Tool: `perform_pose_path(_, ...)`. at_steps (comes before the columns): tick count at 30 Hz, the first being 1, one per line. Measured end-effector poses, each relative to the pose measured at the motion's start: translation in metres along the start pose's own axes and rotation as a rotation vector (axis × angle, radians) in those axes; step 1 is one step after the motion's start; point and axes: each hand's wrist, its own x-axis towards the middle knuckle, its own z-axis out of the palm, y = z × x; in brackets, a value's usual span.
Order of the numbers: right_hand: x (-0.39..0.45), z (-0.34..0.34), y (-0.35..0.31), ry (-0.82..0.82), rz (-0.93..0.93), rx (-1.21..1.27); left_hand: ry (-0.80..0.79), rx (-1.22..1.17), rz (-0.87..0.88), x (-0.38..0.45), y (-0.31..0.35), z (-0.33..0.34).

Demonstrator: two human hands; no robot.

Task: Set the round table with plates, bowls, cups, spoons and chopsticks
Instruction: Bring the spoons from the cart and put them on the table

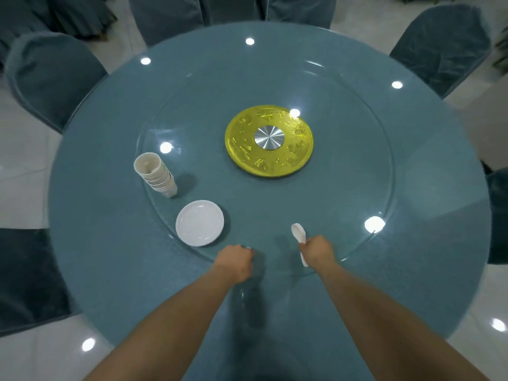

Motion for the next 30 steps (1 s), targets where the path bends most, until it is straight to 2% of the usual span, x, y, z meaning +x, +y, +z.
perform_pose_path(11,0.002,0.023,-0.024,0.071,0.016,-0.085,0.037,-0.002,-0.022,-0.004,-0.021,0.002)
perform_pose_path(21,0.009,0.013,-0.009,0.131,0.080,-0.006,0.073,-0.062,-0.123,-0.004,-0.008,0.005)
perform_pose_path(27,0.003,0.009,0.002,0.165,0.010,0.022,0.053,-0.080,-0.209,0.000,0.007,0.002)
perform_pose_path(30,-0.006,0.000,0.010,0.191,-0.002,0.070,0.059,-0.103,-0.198,0.006,0.021,-0.007)
